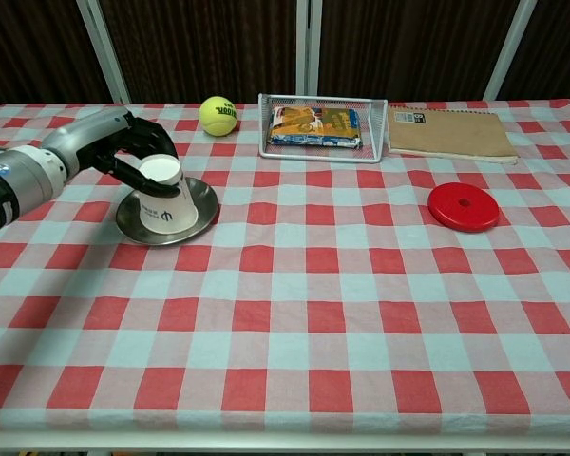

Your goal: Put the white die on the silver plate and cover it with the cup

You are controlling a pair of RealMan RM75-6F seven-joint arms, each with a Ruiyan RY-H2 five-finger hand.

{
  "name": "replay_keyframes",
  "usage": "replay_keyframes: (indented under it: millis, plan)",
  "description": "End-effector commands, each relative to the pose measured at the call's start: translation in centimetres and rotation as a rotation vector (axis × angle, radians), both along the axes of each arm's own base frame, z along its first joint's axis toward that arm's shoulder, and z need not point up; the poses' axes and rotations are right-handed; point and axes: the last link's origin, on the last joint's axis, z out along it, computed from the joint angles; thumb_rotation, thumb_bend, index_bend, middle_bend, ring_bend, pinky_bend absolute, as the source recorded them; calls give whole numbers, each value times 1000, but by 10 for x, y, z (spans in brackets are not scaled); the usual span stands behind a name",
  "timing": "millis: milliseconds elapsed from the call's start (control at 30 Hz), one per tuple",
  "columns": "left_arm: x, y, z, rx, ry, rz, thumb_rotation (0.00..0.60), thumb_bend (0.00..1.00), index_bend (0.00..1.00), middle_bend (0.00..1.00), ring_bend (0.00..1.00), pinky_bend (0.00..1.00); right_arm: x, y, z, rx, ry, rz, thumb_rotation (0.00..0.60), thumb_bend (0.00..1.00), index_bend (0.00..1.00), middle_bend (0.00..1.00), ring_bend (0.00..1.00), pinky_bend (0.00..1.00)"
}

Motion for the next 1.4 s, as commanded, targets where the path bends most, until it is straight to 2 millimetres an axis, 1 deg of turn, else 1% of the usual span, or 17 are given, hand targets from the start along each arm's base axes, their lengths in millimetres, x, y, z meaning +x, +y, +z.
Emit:
replay_keyframes:
  millis: [33,133,267,367,433,533,600,667,800,933,1000,1133,1267,1333,1400]
  plan:
    - [-7,9,3,25,-39,67,600,141,514,494,317,222,0,0,-1,3,-2,-3,600,327,0,103,0,7]
    - [-8,6,4,23,-53,67,600,142,514,494,317,222,0,0,-2,6,-3,-1,600,327,0,103,0,4]
    - [-1,-8,0,-8,-49,10,600,141,514,494,317,222,0,-1,-3,11,-2,5,600,327,0,103,0,1]
    - [3,-12,-5,-35,-40,-12,600,140,511,493,317,222,1,-1,-2,9,-1,6,600,327,0,103,0,0]
    - [3,-9,-6,-35,-27,-7,600,140,509,492,317,222,1,-1,-2,5,-1,6,600,327,0,103,0,0]
    - [-4,0,-3,5,-1,23,600,140,509,491,316,222,1,-1,0,0,0,6,600,327,0,103,0,0]
    - [-10,6,0,32,-7,59,600,141,509,491,317,222,1,-1,-1,-1,-2,6,600,327,0,104,0,0]
    - [-13,8,1,33,-36,91,600,142,509,491,317,222,1,-2,-2,6,-5,3,600,327,0,104,0,0]
    - [-12,0,-2,8,-42,73,600,141,509,491,316,222,1,-2,-6,18,-10,7,600,327,0,104,0,0]
    - [-2,-12,-6,-16,-51,17,600,141,509,491,317,222,1,-2,-5,18,-6,9,600,327,0,104,0,0]
    - [2,-14,-6,-23,-45,-10,600,140,509,490,317,222,1,-2,-4,12,-5,6,600,327,0,105,0,0]
    - [3,-6,-3,7,-31,-8,600,140,509,489,317,222,1,-1,-2,6,-4,2,600,327,0,105,0,0]
    - [-7,7,-2,22,-14,52,600,140,509,488,316,222,1,-1,-2,4,-5,-3,600,327,0,105,0,0]
    - [-11,10,-3,19,-12,77,600,140,509,488,316,222,0,-1,-2,5,-6,-2,600,327,0,106,0,0]
    - [-13,7,-4,16,-18,83,600,140,509,488,316,222,0,-1,-3,9,-6,-2,600,327,0,106,0,0]
